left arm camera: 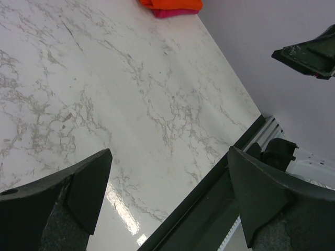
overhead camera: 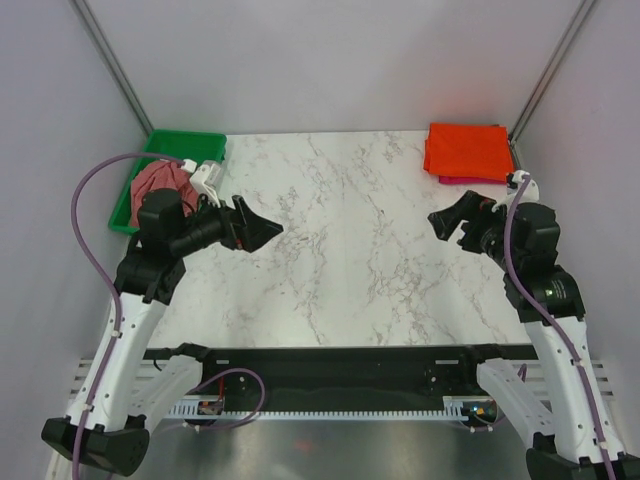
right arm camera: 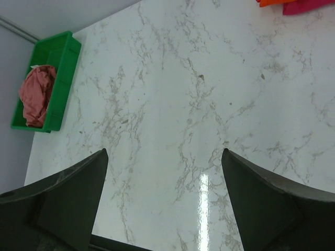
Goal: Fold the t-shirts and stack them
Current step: Reset both grippers
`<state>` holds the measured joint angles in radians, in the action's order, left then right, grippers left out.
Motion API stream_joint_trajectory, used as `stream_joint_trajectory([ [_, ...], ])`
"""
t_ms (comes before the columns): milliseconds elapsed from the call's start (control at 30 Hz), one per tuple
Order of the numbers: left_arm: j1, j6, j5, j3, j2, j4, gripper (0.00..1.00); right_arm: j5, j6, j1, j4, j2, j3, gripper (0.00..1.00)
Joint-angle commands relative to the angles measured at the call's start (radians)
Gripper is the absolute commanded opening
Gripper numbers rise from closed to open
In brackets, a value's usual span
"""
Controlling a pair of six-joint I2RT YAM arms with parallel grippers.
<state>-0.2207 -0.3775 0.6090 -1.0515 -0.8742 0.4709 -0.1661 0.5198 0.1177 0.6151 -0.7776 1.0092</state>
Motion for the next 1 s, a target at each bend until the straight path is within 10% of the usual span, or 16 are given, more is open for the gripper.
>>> stream_joint_trajectory([
  [0, -0.002, -0.009, 0.028, 0.034, 0.047, -0.017, 1.00, 0.053, -0.001, -0.001, 0.076, 0.020, 0.023, 0.98],
  [967, -0.002, -0.046, 0.031, 0.076, 0.090, -0.015, 1.00, 0.034, 0.035, 0.000, 0.129, -0.028, 0.074, 0.98],
])
